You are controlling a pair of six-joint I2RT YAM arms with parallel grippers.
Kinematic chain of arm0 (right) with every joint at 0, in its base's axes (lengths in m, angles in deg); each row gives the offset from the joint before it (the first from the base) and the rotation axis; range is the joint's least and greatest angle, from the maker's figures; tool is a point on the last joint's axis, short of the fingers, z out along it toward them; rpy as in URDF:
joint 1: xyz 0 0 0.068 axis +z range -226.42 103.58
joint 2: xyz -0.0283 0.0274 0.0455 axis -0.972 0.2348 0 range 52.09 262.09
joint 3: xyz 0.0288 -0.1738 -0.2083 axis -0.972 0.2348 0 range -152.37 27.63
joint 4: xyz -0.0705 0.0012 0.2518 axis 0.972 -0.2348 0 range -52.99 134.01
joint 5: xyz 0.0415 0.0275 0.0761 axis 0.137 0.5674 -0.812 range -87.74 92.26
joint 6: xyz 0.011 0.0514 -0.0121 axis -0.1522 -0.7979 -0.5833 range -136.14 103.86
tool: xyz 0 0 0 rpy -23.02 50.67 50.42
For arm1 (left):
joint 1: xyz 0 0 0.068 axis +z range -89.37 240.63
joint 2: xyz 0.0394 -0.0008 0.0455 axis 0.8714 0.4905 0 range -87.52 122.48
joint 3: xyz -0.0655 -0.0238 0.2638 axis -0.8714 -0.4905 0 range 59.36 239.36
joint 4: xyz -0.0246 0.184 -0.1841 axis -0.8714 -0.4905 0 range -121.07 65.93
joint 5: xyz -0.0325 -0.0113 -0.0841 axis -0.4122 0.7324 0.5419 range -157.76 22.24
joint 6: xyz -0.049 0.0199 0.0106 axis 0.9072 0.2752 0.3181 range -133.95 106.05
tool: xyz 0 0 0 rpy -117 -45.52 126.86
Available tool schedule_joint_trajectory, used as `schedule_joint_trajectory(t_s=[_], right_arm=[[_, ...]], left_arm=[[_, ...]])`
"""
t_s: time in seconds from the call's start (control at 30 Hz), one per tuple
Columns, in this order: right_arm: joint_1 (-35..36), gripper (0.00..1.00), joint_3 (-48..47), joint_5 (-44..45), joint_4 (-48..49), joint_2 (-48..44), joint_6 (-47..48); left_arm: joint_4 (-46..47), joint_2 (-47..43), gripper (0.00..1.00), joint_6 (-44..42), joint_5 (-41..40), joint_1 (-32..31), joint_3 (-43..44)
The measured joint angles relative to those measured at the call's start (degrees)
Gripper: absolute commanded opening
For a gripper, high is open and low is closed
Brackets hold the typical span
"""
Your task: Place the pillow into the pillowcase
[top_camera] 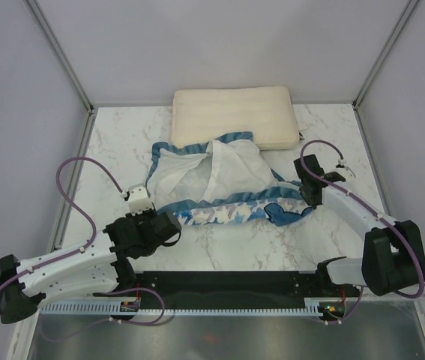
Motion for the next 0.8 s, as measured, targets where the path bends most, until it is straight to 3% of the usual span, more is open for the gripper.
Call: schedule_joint_trajectory(t_s=[0.27,0.53,0.7,0.8], right_arm=[[-0.6,0.00,-10.0,1.2,0.6,0.3,2.7],[-0.7,0.00,-36.2,2.3,4.2,-6.8,16.0],[-0.7,0.00,-42.7,0.9,7.5,-15.8,22.5],[-0.7,0.00,-44.0,-0.5,9.1,-22.0,25.3]], left_arm=[[-1.7,0.6,0.02,-1.9,-3.1,1.6,5.1],[-1.9,8.5,0.02,-20.2,-11.7,5.6,35.3],[0.3,6.6,0.02,-32.3,-15.1,5.7,54.2],[6.8,1.4,0.02,-41.9,-12.8,5.7,57.0]])
